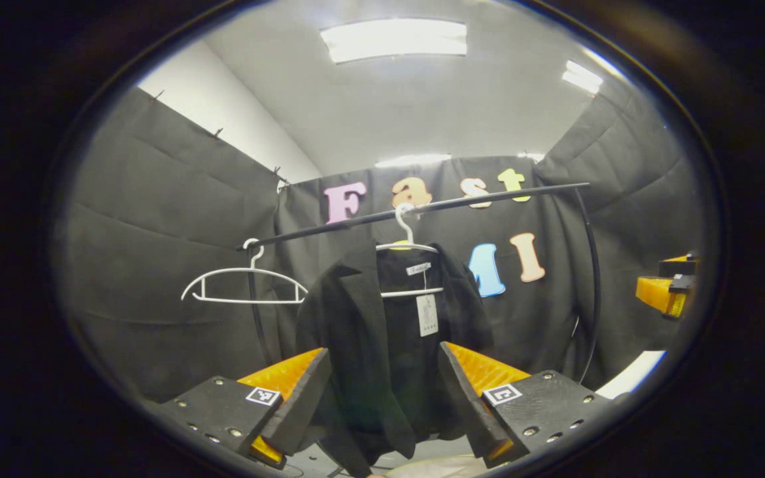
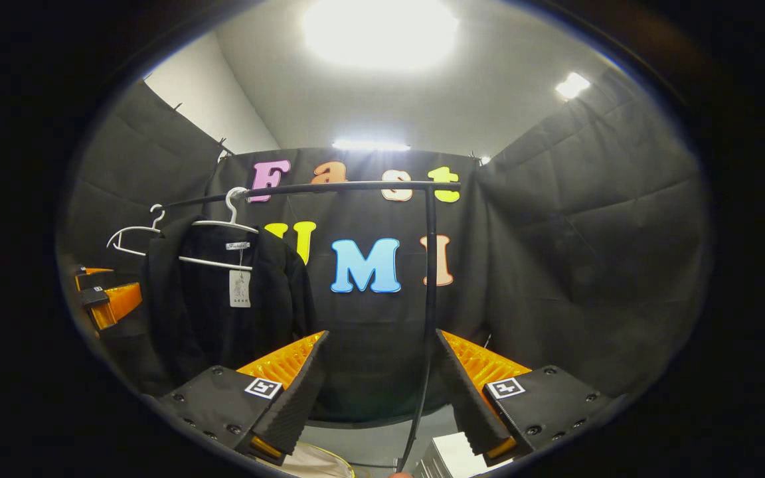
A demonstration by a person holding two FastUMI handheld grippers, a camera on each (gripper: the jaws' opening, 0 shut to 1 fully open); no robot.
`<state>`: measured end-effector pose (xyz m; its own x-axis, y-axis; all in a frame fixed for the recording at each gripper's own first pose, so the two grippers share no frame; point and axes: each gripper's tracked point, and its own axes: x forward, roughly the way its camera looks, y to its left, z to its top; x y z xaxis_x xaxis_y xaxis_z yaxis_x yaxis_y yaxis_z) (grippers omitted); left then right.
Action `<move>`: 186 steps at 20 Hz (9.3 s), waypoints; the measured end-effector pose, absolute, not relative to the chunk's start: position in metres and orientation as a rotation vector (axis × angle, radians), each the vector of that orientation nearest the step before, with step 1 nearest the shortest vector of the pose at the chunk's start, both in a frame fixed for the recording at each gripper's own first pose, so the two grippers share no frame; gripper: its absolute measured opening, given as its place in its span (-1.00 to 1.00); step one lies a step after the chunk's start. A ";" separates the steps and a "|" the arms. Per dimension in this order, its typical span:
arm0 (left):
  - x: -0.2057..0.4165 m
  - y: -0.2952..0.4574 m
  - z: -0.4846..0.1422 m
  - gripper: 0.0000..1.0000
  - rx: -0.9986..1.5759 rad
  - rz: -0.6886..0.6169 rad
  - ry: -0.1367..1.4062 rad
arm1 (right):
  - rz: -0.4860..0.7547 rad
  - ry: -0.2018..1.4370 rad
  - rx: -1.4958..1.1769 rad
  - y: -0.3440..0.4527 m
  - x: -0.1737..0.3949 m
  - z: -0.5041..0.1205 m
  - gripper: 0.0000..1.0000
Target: Grasp the clothes on the hanger with both hands and then place them into the laundry hamper below.
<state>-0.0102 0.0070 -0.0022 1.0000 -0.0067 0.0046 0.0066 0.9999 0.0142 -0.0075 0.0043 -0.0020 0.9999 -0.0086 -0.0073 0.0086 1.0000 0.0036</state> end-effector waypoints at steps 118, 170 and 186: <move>0.142 0.135 0.086 -0.91 0.311 0.420 -0.147 | 0.230 -0.304 0.081 0.154 0.318 0.079 -0.98; 0.182 0.101 -0.111 -0.91 -0.009 0.174 0.155 | 0.286 0.101 0.089 0.128 0.327 -0.088 -0.96; 0.138 0.051 -0.126 -0.91 -0.044 0.006 0.207 | 0.417 0.176 0.047 0.178 0.195 -0.114 -0.96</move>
<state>0.1377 0.0512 -0.1261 0.9786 0.0016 -0.2059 -0.0107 0.9990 -0.0429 0.1953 0.1783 -0.1142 0.8991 0.4072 -0.1603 -0.3991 0.9133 0.0818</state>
